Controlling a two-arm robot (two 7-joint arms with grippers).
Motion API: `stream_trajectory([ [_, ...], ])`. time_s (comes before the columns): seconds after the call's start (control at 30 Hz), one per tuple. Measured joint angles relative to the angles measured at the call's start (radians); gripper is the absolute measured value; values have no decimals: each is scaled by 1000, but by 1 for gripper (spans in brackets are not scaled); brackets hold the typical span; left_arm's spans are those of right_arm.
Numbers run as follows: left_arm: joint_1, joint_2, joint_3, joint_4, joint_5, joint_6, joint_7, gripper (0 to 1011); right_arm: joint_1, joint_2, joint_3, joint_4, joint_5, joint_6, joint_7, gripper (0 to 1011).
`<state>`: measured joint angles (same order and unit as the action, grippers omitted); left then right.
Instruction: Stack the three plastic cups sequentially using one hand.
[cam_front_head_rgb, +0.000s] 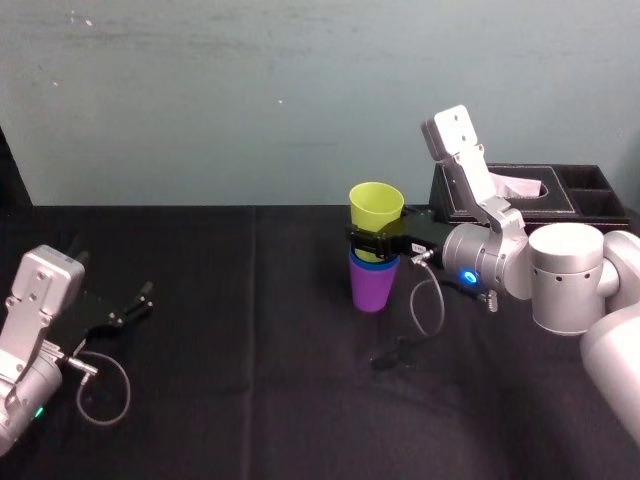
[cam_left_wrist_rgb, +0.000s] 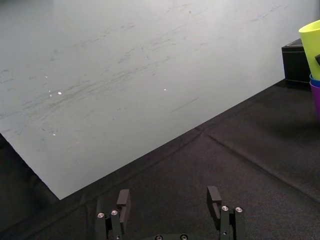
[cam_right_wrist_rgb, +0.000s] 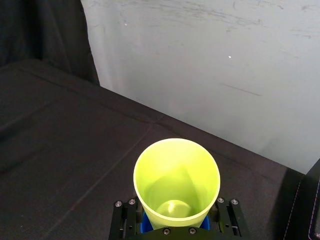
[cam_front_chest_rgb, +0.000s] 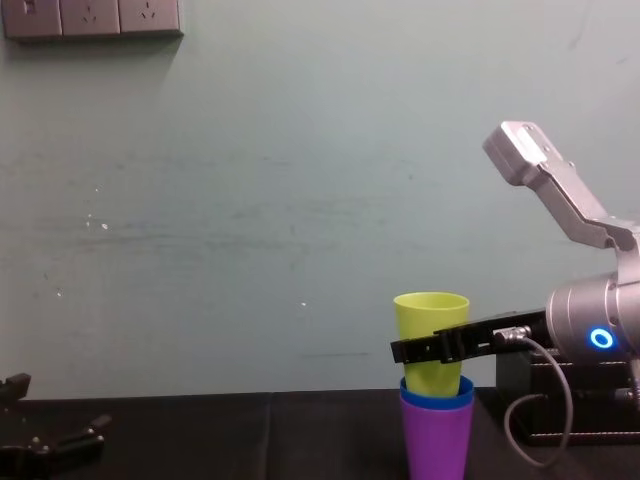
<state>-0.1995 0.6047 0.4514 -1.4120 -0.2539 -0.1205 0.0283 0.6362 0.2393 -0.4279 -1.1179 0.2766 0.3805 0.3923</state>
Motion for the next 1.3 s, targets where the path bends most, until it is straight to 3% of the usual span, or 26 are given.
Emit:
stream_trajectory([
  [0.97,0,0,0,0,0,0,0,1000,-15,-6,0,1,-23,-2,-14,718],
  [1.3,0,0,0,0,0,0,0,1000,-15,-6,-1,1,-23,-2,-15,944],
])
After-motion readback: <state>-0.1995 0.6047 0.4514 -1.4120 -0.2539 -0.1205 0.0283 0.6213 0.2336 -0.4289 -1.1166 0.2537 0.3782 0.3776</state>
